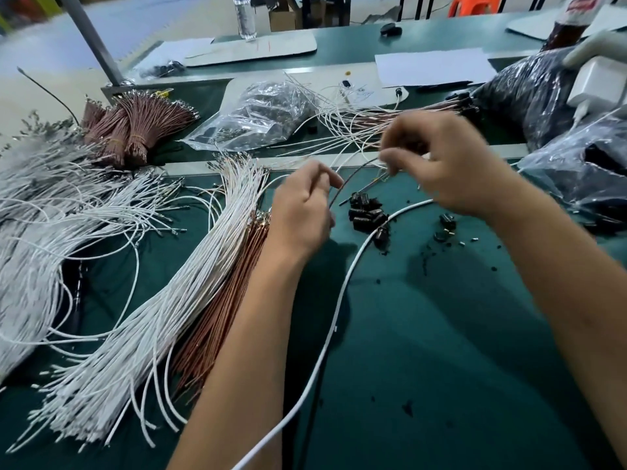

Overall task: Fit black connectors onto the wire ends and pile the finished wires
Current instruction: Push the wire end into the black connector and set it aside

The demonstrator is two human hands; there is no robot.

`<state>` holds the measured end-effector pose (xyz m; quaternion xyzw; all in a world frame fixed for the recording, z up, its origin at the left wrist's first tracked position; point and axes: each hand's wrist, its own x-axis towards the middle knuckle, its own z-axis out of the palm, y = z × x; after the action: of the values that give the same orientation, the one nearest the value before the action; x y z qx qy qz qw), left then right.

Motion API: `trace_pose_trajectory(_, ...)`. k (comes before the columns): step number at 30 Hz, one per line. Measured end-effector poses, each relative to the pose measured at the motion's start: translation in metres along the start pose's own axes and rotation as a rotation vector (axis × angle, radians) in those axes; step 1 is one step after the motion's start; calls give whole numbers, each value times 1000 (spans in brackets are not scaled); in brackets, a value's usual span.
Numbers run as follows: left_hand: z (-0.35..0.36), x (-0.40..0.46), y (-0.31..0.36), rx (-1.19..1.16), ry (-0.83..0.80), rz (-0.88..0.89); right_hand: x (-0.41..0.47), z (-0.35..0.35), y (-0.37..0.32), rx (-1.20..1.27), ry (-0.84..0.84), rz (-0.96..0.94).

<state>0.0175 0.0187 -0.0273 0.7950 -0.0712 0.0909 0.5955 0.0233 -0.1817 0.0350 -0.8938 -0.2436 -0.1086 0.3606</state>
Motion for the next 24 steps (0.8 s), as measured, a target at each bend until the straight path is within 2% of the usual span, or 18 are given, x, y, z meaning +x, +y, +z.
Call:
trace_pose_trajectory(2, 8, -3, 2, -108, -86, -23, -3, -16, 13, -4, 120, 59)
trace_pose_trajectory(6, 20, -6, 4, -171, -217, -5, -14, -29, 33, -53, 298, 161)
trace_pose_trajectory(10, 30, -10, 11, -431, -135, -78, -30, -16, 36, -121, 531, 286)
trace_pose_trajectory(12, 39, -11, 13, -481, -118, -91, -38, 4, 26, 169, 503, 360)
trace_pose_trajectory(15, 55, -15, 12, -342, -150, -14, -48, 33, 11, 744, 297, 448)
trace_pose_trajectory(18, 62, -20, 12, -274, -198, 4, -52, 41, 12, 877, 311, 442)
trace_pose_trajectory(24, 54, -16, 17, -581, -121, -222, -55, 30, 29, 1081, 493, 462)
